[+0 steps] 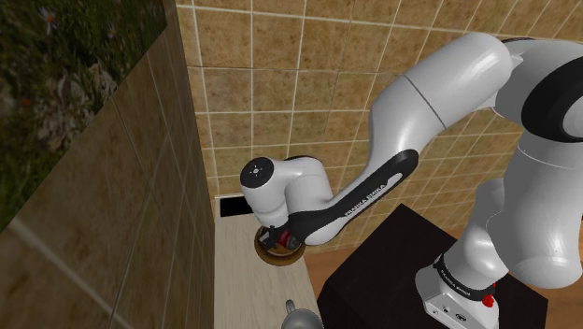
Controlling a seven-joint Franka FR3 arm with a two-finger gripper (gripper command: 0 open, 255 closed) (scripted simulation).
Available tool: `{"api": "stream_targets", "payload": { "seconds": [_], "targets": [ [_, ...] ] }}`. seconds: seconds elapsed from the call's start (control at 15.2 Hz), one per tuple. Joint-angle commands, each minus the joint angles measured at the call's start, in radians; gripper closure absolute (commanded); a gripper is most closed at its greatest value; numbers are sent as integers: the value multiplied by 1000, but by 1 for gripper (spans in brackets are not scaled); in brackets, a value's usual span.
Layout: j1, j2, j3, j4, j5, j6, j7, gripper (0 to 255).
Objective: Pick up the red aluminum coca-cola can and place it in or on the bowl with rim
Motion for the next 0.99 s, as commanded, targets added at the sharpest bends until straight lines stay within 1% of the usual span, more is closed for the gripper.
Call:
{"api": "stream_targets", "payload": {
  "seconds": [0.0, 0.2, 0.46, 0.92],
  "targets": [
    [0, 0, 0, 0, 0, 0, 0, 0],
    [0, 0, 0, 0, 0, 0, 0, 0],
    [10, -62, 23, 55, 47, -114, -29, 0],
    [11, -62, 23, 55, 47, -114, -29, 0]
  ]
}}
